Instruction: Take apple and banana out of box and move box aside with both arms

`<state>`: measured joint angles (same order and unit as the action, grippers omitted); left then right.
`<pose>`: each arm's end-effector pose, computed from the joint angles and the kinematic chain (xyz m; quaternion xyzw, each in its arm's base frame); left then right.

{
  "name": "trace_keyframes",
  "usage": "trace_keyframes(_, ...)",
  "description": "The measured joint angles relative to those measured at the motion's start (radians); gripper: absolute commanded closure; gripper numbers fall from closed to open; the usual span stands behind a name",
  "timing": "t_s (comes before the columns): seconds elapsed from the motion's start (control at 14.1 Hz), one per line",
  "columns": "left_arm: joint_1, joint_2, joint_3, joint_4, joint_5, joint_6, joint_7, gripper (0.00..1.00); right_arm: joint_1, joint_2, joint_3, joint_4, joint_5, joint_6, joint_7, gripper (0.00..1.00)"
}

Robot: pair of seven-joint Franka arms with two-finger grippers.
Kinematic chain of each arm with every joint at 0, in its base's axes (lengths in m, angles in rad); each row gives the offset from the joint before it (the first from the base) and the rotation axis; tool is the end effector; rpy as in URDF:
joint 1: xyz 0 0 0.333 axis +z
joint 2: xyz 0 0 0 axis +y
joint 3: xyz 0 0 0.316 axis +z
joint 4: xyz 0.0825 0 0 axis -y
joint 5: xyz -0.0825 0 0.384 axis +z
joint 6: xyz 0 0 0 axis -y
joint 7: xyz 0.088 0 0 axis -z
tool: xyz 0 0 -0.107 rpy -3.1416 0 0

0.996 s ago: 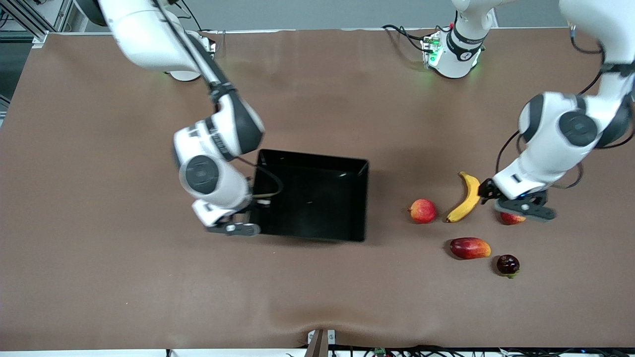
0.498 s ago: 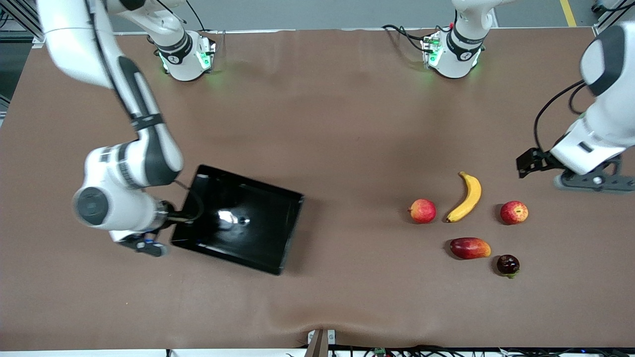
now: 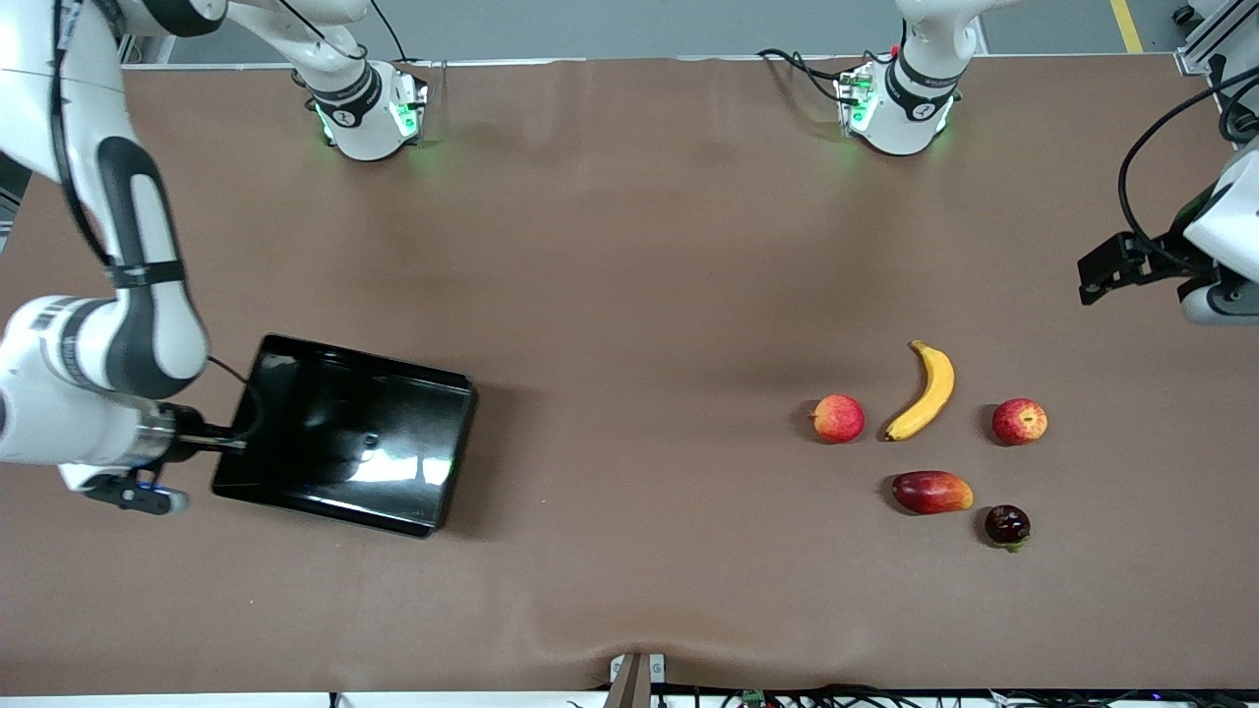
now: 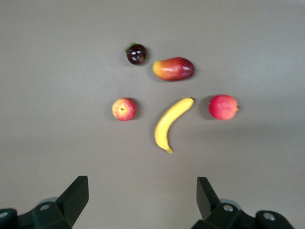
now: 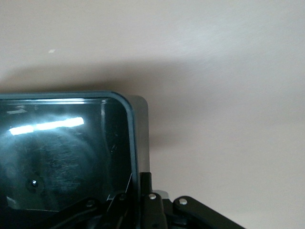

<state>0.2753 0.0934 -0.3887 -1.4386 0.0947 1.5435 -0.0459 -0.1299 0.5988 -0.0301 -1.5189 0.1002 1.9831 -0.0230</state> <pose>0.5780 -0.0438 0.6352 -0.9990 0.0311 -0.0115 0.0288 0.6828 -0.1007 0.3008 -0.9931 0.0892 0.0634 0.0418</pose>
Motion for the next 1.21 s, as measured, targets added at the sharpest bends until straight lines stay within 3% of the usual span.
trace_keyframes(0.21,-0.017,-0.032,0.003,0.020,-0.010,-0.023,-0.049,0.00,-0.052,0.010,0.001,-0.010,0.000,0.029,-0.131,1.00)
trace_keyframes(0.5,-0.296,-0.080,0.248,-0.006,-0.010,-0.060,-0.095,0.00,-0.085,0.038,0.002,-0.023,0.000,0.069,-0.222,1.00)
trace_keyframes(0.85,-0.293,-0.168,0.247,-0.099,-0.047,-0.072,-0.096,0.00,-0.132,0.061,0.003,-0.078,0.003,0.167,-0.229,1.00)
trace_keyframes(0.92,-0.273,-0.182,0.225,-0.113,-0.058,-0.072,-0.098,0.00,-0.139,0.061,0.003,-0.080,0.004,0.167,-0.229,0.70)
trace_keyframes(1.0,-0.259,-0.196,0.208,-0.128,-0.064,-0.072,-0.106,0.00,-0.143,0.061,0.004,-0.080,0.004,0.167,-0.230,0.15)
trace_keyframes(1.07,-0.255,-0.207,0.200,-0.142,-0.071,-0.072,-0.115,0.00,-0.144,0.061,0.004,-0.080,0.005,0.166,-0.230,0.00)
trace_keyframes(1.21,-0.250,-0.226,0.203,-0.168,-0.081,-0.071,-0.119,0.00,-0.144,0.058,0.010,-0.079,0.006,0.165,-0.230,0.00)
